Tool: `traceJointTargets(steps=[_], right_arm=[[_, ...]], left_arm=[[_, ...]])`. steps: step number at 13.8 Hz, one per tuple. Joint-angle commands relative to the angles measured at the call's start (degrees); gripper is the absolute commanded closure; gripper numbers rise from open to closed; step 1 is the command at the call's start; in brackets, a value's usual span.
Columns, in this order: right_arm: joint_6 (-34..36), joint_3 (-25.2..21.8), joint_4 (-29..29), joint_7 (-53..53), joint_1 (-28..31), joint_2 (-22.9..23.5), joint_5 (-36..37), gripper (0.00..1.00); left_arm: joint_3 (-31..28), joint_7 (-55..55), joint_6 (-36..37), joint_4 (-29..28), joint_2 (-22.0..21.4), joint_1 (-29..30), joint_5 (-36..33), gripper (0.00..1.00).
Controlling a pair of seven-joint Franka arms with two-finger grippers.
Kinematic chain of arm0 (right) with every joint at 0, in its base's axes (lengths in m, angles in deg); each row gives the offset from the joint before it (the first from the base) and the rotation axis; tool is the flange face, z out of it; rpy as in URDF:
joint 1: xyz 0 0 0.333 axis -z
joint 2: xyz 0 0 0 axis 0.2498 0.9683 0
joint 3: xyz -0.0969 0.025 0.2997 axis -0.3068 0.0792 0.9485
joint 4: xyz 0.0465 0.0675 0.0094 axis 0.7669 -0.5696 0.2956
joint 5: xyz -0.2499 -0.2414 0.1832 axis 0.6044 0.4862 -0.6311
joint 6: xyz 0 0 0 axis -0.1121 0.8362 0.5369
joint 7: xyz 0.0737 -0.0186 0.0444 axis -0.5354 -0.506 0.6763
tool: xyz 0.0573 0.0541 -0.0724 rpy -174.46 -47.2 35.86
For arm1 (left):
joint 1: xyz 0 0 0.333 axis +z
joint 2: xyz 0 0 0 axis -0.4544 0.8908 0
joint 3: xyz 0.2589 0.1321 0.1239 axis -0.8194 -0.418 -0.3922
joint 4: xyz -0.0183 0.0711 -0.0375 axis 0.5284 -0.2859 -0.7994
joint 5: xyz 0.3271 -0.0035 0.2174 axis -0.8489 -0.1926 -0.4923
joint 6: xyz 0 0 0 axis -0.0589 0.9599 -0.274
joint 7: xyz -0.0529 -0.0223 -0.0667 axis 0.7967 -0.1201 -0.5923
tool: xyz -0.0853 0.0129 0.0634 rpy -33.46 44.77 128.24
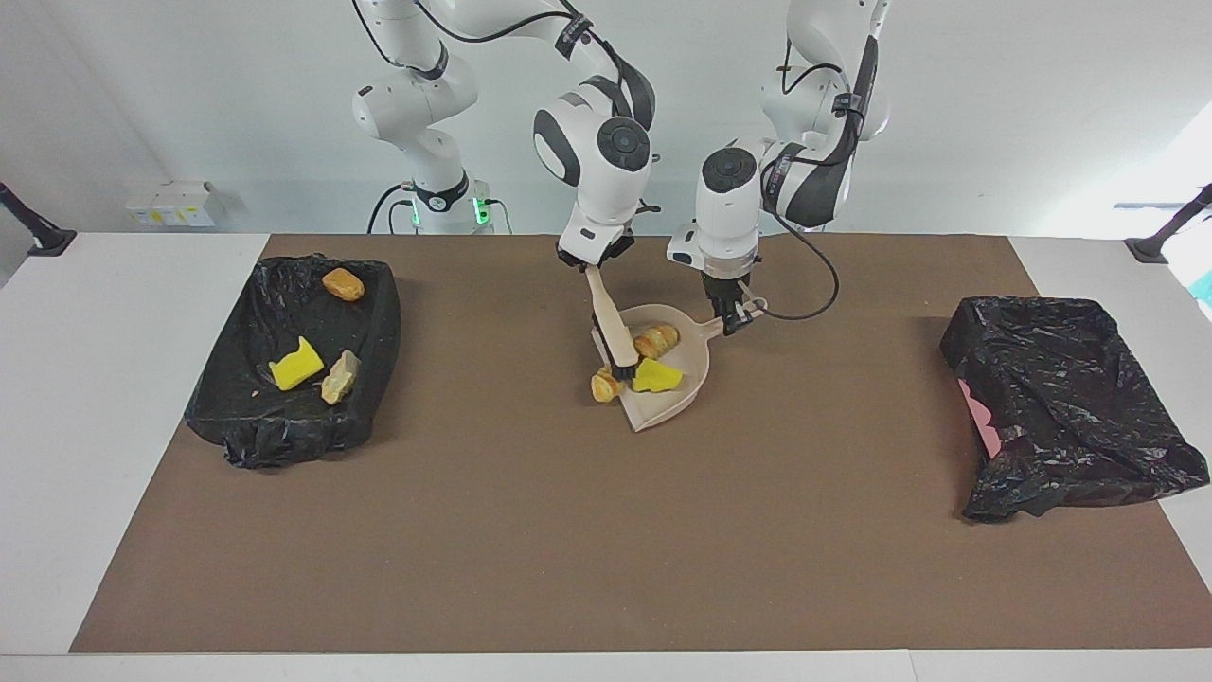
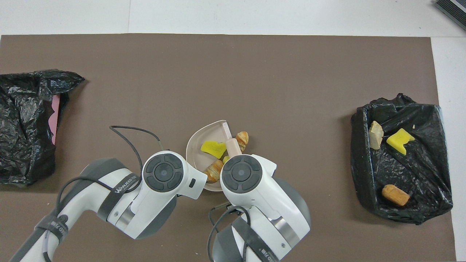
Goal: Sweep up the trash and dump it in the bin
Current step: 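Sweep the remaining pieces into the dustpan with the right gripper's brush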
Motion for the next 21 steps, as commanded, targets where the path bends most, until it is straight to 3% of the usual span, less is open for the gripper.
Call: traceJointTargets(steps=[1,4,10,13,18,21], right_arm=[[0.0,0.3,2.7,2.8,4.3,1.3,4.1,1.0],[-3.5,0.2,2.1,13.2,10.4,2.7,5.1,1.0],[-6.5,0.3,1.6,13.9,10.4,6.9,6.2,1.0],[-6.4,0.5,0.4,12.2,7.9,6.8,3.9,1.0],[-5.0,0.6,0.8,4.1,-0.8,5.2,-5.9,1.0],[-3.8,0.6,3.5,1.7,-0.7,5.7,-6.3,1.0]], left_arm=[[0.0,-0.6,-2.7,-1.7,-0.4,0.0,0.5,1.0],[0.0,-0.6,-2.1,-1.6,-0.4,0.0,0.5,1.0],[0.0,0.6,1.7,-0.9,-0.6,-0.7,0.5,1.0],[0.0,0.6,0.6,-1.5,-0.8,-0.7,0.5,1.0],[0.0,0.2,-1.0,-1.6,-0.6,-0.2,0.4,1.0],[-0.1,-0.4,-1.6,-1.3,-0.4,0.2,0.5,1.0]])
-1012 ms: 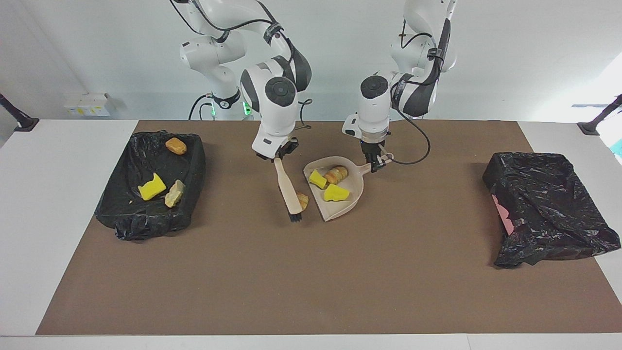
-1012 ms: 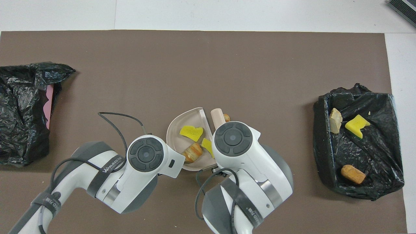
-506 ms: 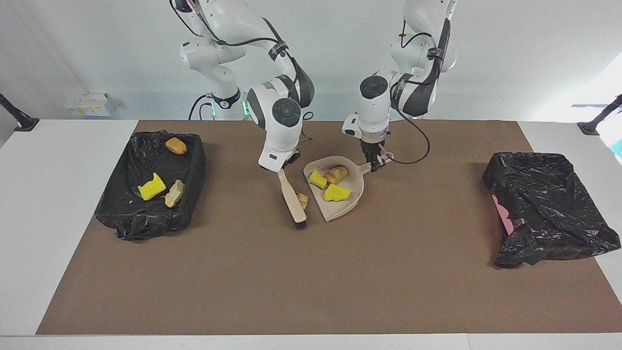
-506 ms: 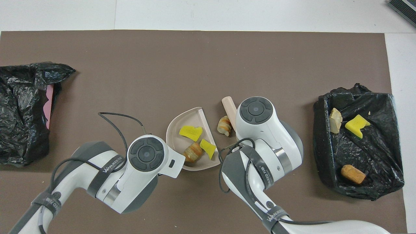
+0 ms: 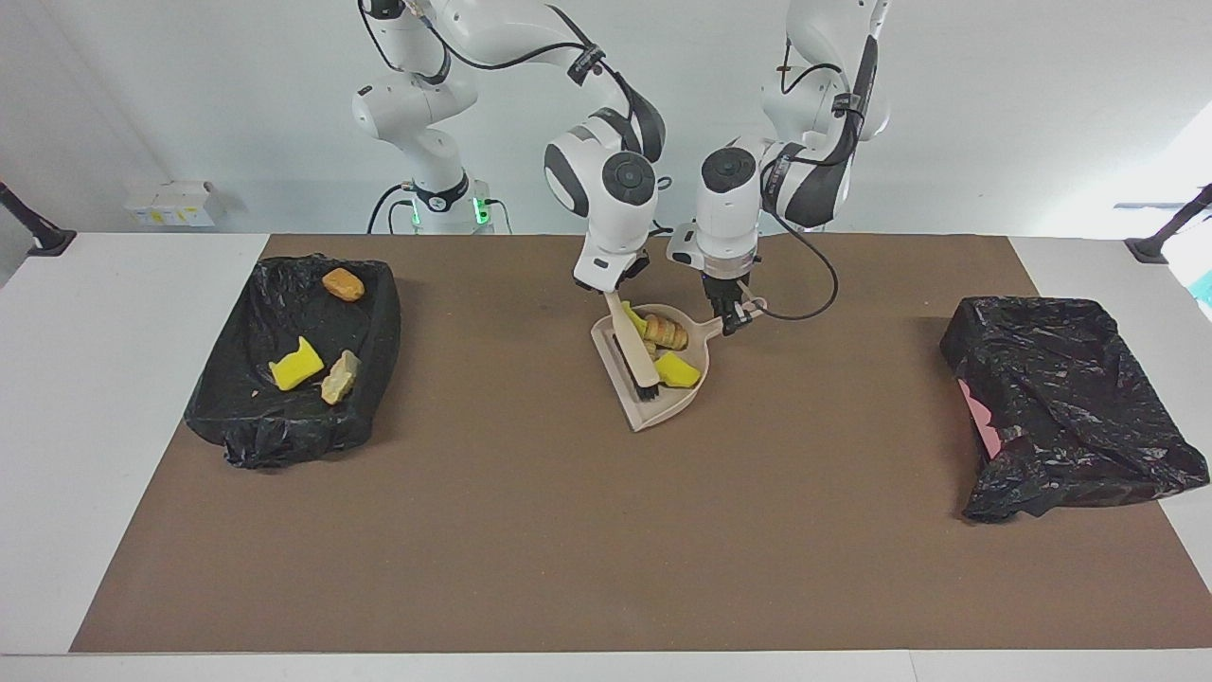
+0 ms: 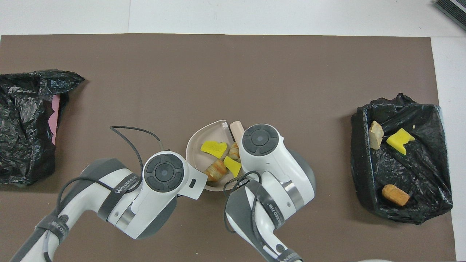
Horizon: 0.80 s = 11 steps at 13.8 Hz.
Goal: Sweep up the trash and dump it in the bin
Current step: 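Sweep the remaining pieces into the dustpan with the right gripper's brush, then carry the loaded dustpan with the left gripper toward the nearer trash bag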
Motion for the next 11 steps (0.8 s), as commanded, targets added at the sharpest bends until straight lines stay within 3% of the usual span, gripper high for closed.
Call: traceJointTargets(steps=[1,7,11], right_arm=[[1.9,0.0,2.4,-0.3,1.7,-0.8,-2.0,1.0],[9.0,-0.4,4.6,-1.1,1.7,-3.7,-2.0,1.0],[11.8,0.1,1.6,-11.9,-0.8,-7.5,-2.0,1.0]], left_arm=[[-0.2,-1.3,-1.7,-1.0,-0.1,1.6,0.5,1.0],[-0.1,-8.3,-1.3,1.5,0.9,7.4,2.6,1.0],[-0.1,-16.8,1.9,4.6,0.2,13.0,3.9,1.0]])
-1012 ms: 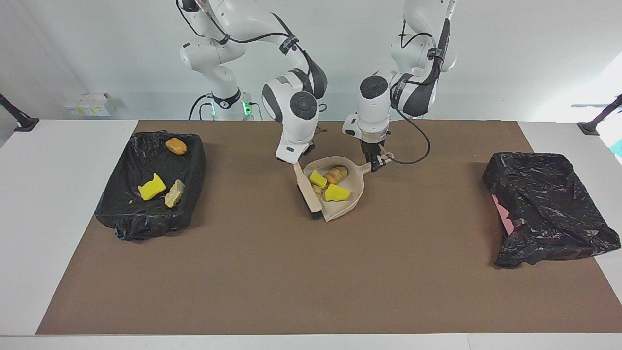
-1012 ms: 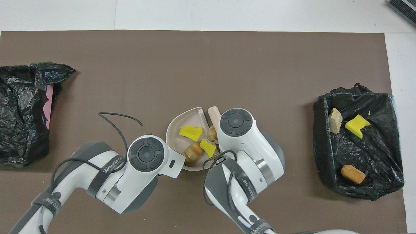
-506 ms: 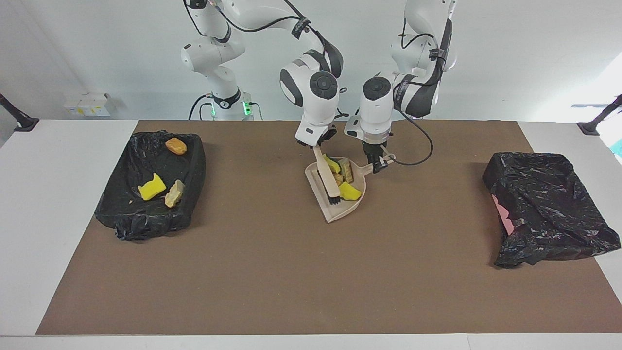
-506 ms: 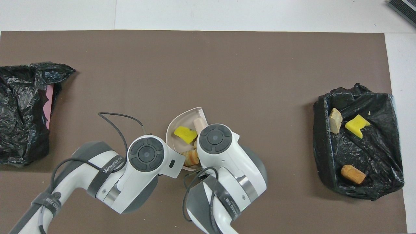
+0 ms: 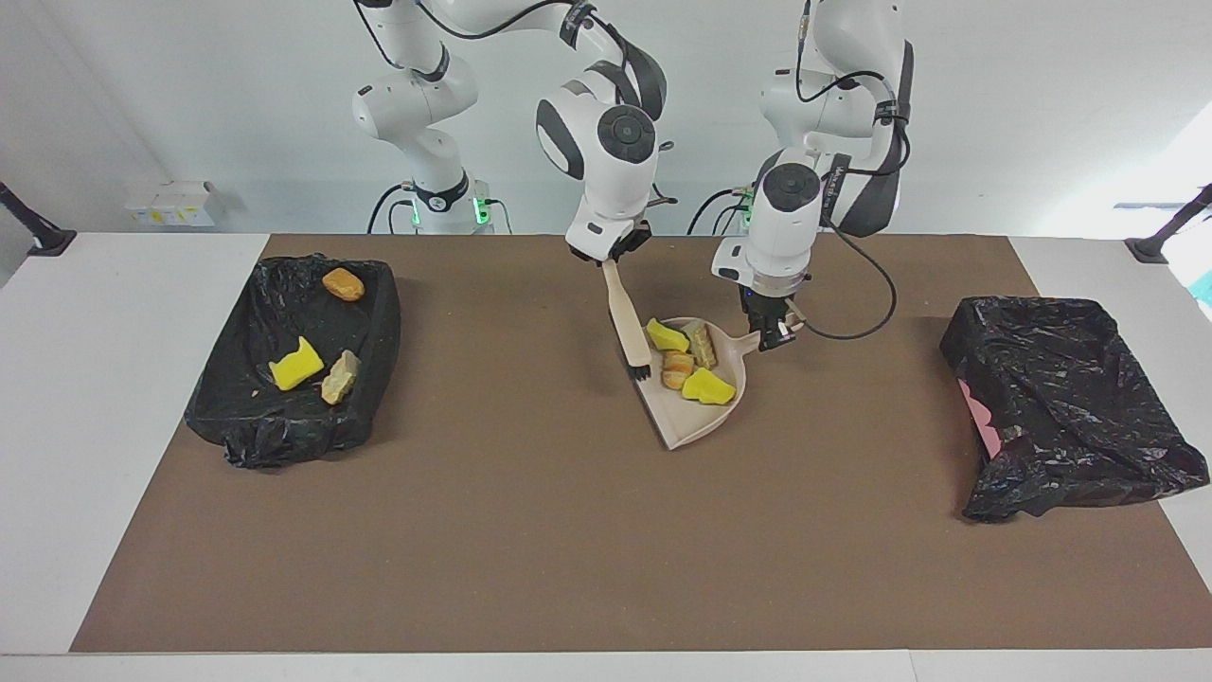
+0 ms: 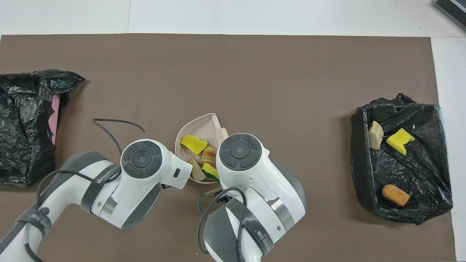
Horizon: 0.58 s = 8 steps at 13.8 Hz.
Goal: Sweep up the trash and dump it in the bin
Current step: 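Carry the loaded dustpan with the left gripper toward the nearer trash bag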
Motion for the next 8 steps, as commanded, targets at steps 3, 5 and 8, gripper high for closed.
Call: traceJointTargets(steps=[3,5,8], right_arm=[[-4.3,0.4,-12.7,-9.1,-3.8,-8.7,-3.4,1.0],[-9.6,0.4,-18.0,-11.5,-6.0,-11.7,-6.2,1.0],[-12.6,0.4,-22.4,-14.4,-9.9,-13.3,-9.3,1.0]], left_arm=[[0.2,-13.4,7.8,8.1,-0.2,7.7,4.3,1.0],[0.2,-18.5,12.3,12.5,-0.1,11.4,6.5,1.0],[0.2,-24.1,15.8,17.4,0.0,16.2,9.3,1.0]])
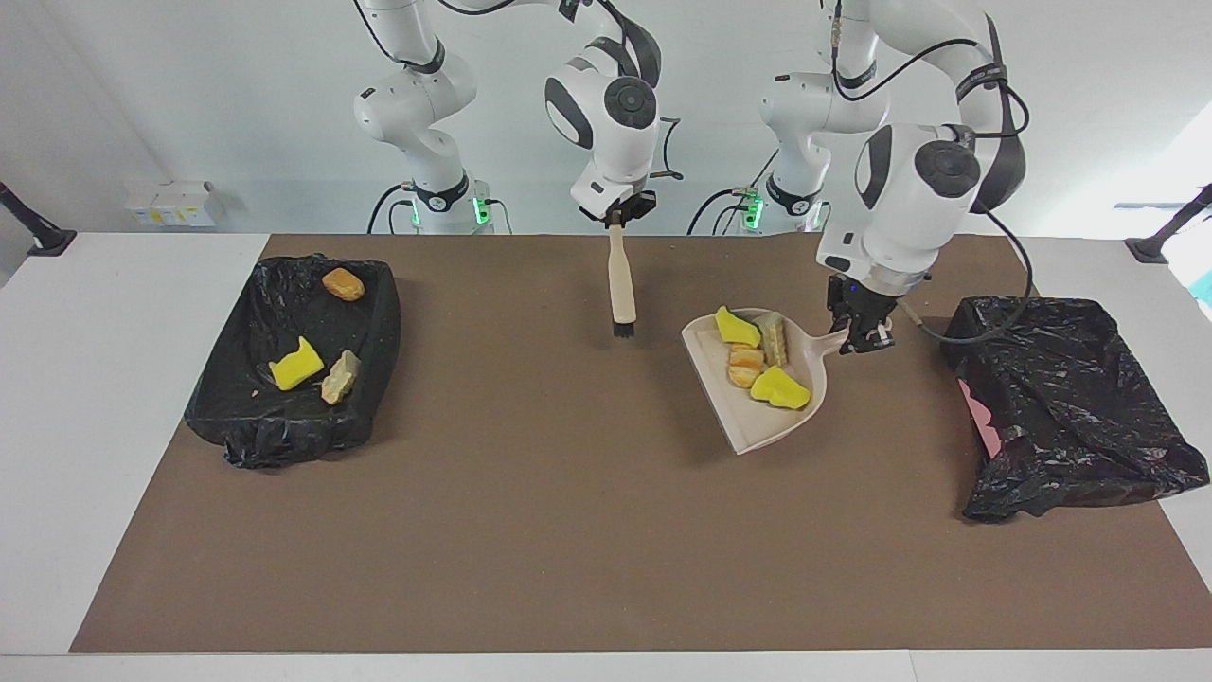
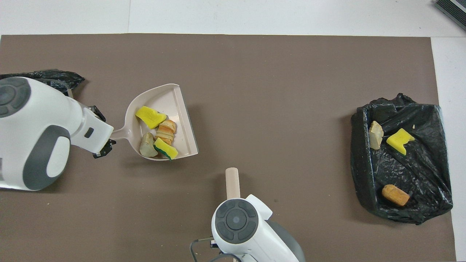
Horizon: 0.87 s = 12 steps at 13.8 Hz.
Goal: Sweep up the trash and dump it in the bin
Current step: 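Carry the loaded dustpan with the left gripper toward the nearer trash bag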
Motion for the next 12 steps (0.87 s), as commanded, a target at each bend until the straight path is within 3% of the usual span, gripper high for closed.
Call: traceJointTargets(steps=[1,4,7,12], right_arm=[[-7.0,0.0,-6.4,-4.6,-5.0,-3.4,-2.6,1.0],[-18.4,0.0,-10.7,-9.1,-10.8,-2.1,-2.7,1.0],[-19.4,0.1,-12.0,-9.1,-11.2,-1.5,-2.7,1.0],[-19.7,0.1,-12.6,-7.9,-11.2,-0.5,-6.3,1.0]], left_arm=[[0.5,-5.2,3.7,4.5,0.3,3.8,3.0,1.0],[0.3,-11.0,5.5,7.8,0.4,9.0,5.8,1.0],[0.1,-17.0,9.5,12.4,1.1,14.2,6.5,1.0],[0.0,-28.2,10.5,14.3,1.7,23.6,6.0,1.0]])
